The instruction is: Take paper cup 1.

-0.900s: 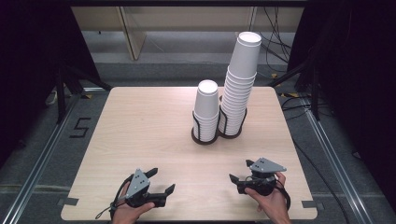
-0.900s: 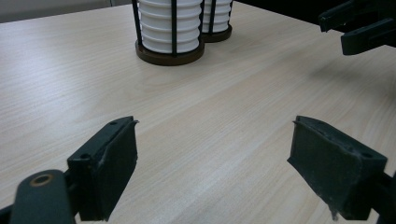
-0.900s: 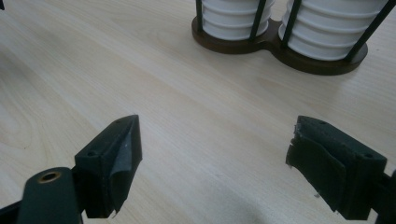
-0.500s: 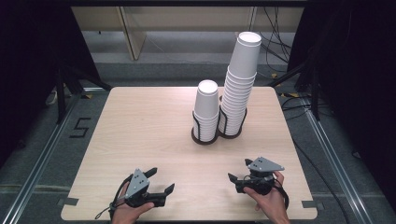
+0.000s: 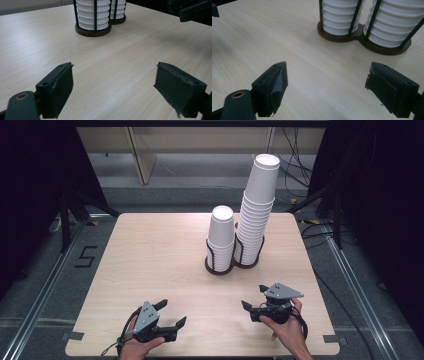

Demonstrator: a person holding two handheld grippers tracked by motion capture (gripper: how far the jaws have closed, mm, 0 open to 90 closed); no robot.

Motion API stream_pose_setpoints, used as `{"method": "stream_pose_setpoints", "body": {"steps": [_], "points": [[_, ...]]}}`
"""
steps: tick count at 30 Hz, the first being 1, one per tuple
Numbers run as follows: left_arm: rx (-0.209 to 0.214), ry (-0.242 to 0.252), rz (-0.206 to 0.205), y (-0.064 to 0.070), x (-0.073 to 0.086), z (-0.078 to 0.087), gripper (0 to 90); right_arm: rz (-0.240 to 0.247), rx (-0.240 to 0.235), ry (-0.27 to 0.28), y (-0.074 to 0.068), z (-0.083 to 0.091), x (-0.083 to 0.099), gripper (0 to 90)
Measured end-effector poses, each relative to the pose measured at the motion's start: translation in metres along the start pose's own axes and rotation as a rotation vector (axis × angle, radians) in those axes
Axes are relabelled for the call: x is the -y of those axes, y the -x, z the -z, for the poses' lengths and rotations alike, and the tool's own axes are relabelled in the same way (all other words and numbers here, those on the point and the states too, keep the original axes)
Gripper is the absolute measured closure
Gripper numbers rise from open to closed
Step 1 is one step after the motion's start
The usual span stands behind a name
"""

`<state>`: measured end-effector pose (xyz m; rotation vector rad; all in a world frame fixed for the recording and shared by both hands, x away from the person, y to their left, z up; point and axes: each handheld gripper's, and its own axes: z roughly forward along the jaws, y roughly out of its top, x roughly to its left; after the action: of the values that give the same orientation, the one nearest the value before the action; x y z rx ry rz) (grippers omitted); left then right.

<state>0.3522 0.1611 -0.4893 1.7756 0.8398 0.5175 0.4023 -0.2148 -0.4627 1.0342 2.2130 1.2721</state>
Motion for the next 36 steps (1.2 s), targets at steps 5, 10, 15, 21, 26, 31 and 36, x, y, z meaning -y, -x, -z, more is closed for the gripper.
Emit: {"method": "stream_pose_setpoints", "body": {"steps": [5, 10, 15, 21, 26, 31, 36], "points": [[0.003, -0.011, -0.005, 0.000, 0.000, 0.000, 14.6, -0.012, -0.012, 0.013, 0.000, -0.001, -0.006, 17.4], [0.003, -0.009, 0.003, 0.000, 0.000, 0.000, 14.6, -0.009, -0.003, 0.025, 0.000, -0.003, -0.014, 19.2], [0.003, -0.009, 0.003, 0.000, 0.001, -0.001, 14.6, -0.016, -0.013, 0.026, -0.002, -0.006, -0.018, 22.1], [0.006, -0.009, 0.006, -0.001, 0.001, -0.001, 14.6, -0.003, -0.013, 0.029, -0.002, -0.009, -0.023, 21.1], [0.010, -0.008, 0.008, -0.001, 0.001, -0.001, 14.6, -0.012, -0.009, 0.021, -0.003, -0.011, -0.025, 21.1], [0.009, -0.009, 0.010, -0.001, 0.001, -0.001, 14.6, 0.003, -0.004, 0.035, -0.001, -0.012, -0.029, 21.0], [0.009, -0.008, 0.015, -0.001, 0.001, -0.002, 14.6, -0.021, -0.015, 0.040, -0.003, -0.012, -0.037, 20.9]]}}
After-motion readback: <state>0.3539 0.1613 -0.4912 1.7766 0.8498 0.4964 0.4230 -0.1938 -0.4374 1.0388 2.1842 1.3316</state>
